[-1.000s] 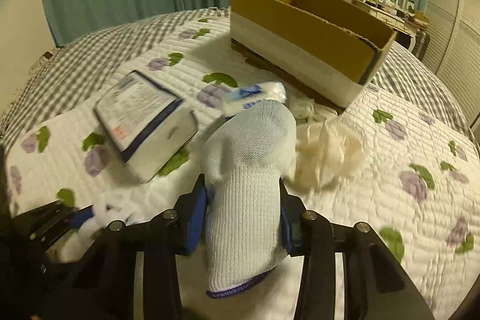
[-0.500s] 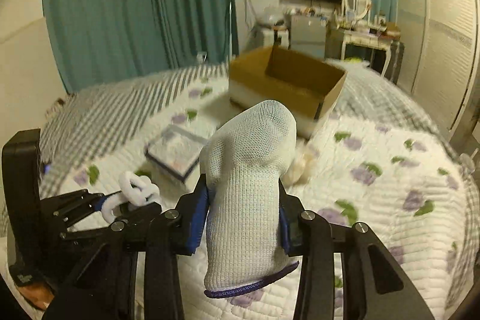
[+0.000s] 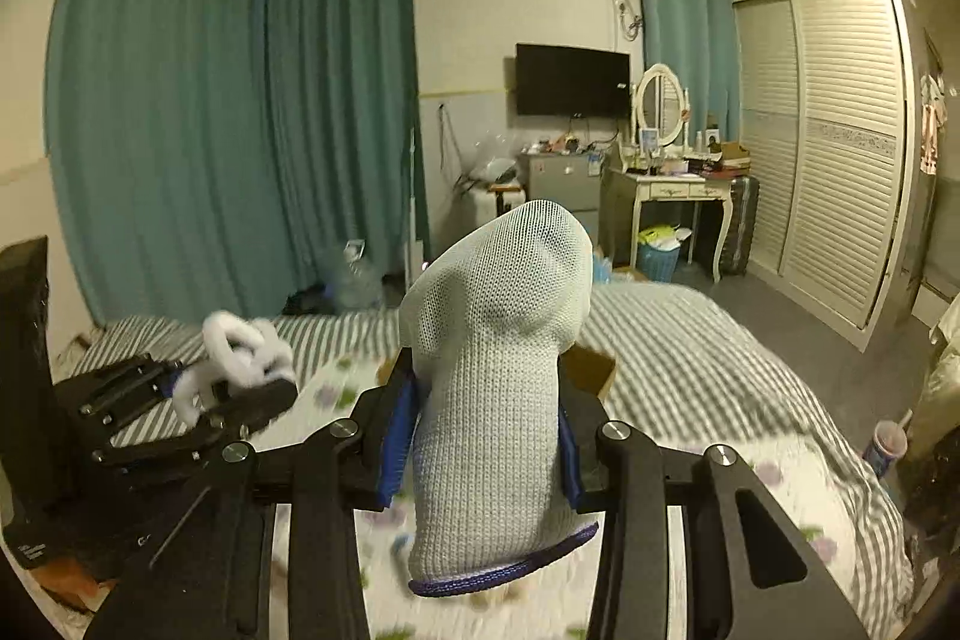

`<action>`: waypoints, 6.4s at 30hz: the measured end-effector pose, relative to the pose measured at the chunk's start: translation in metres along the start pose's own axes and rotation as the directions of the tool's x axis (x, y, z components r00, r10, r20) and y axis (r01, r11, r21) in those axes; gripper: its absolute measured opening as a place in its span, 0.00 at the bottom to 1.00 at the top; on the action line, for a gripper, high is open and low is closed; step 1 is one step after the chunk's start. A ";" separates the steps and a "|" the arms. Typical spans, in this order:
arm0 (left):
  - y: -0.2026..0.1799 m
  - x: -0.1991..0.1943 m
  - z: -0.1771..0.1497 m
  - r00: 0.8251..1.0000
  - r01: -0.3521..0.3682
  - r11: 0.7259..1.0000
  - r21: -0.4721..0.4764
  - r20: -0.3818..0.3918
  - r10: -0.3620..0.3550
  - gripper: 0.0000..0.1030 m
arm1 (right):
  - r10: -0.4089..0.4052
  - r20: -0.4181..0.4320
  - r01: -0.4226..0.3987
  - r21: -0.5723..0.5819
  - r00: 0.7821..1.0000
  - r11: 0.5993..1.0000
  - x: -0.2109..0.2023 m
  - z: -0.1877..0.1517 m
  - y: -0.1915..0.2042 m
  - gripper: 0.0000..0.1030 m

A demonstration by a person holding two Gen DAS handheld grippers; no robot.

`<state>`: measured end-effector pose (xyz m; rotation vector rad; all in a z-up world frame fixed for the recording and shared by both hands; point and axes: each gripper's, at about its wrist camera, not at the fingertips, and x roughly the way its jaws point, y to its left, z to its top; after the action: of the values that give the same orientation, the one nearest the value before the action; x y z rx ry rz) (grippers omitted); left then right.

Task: Organize soft objects
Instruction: 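Carry the sock and fuzzy toy into the box and open both grippers, then move both grippers back toward the tissue packs, then grasp the navy-and-white tissue packet with the left gripper while the right grasps the blue cloud-print pack, then carry both tissue packs into the box and open both grippers, then move both grippers back toward the lace scrunchie and glove, then grasp the cream lace scrunchie with the right gripper while the left grasps the white glove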

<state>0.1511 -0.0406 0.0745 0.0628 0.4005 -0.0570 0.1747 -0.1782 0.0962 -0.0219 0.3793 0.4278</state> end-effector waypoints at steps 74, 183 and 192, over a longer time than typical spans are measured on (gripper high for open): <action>0.076 0.064 -0.214 0.913 0.065 0.998 0.010 -0.405 -0.056 0.81 | -0.023 -0.431 -0.082 -0.223 0.902 0.971 0.162 -0.214 0.067 0.79; 0.022 0.039 -0.158 0.967 -0.050 0.998 -0.049 -0.252 0.037 0.91 | -0.107 -0.364 0.080 -0.089 0.925 0.993 0.098 -0.179 0.022 1.00; 0.003 0.086 -0.194 0.938 -0.009 1.000 0.007 -0.345 0.011 0.91 | -0.093 -0.464 0.065 -0.075 0.881 0.995 0.168 -0.224 0.004 0.52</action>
<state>0.1552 -0.0277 -0.1374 0.0809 0.7524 -0.0373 0.2350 -0.1292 -0.1728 -0.1993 0.8411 0.3488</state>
